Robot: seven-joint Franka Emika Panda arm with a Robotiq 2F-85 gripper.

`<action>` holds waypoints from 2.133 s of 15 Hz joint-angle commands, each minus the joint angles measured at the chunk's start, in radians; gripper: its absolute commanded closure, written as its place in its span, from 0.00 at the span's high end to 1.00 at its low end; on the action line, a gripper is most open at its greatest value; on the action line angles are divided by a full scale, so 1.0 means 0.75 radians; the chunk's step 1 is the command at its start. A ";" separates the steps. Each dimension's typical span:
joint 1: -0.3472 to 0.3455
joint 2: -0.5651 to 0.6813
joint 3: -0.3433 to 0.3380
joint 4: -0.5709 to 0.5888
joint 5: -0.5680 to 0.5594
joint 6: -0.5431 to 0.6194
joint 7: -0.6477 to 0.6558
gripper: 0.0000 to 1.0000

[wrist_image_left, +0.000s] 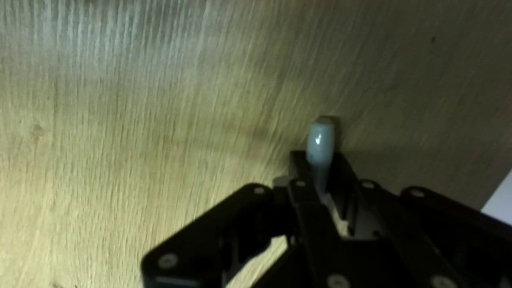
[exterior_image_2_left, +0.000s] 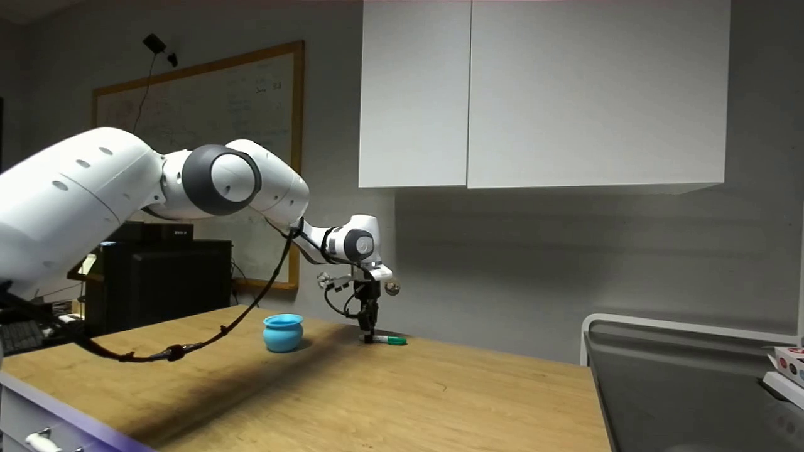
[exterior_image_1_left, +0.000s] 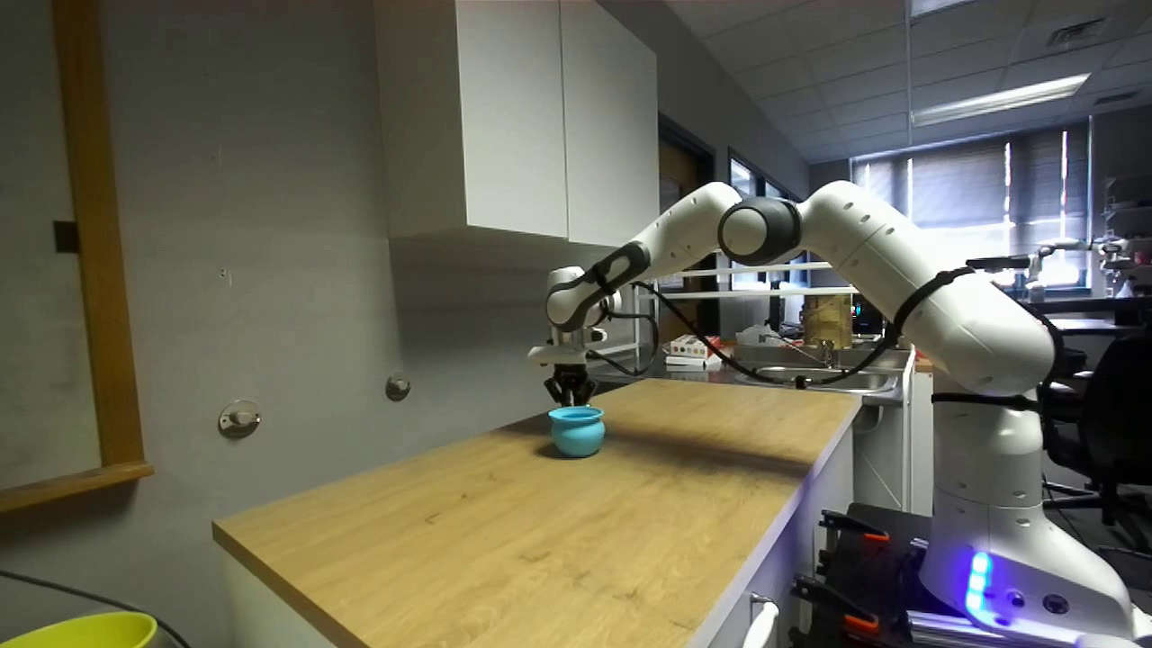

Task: Place the marker in the vase

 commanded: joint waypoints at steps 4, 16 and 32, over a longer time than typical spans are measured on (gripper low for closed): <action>0.092 -0.120 -0.035 -0.098 -0.069 0.009 0.037 0.06; 0.387 -0.618 -0.096 -0.540 -0.833 0.115 0.610 0.06; 0.412 -0.960 0.463 -1.166 -1.543 -0.304 1.266 0.06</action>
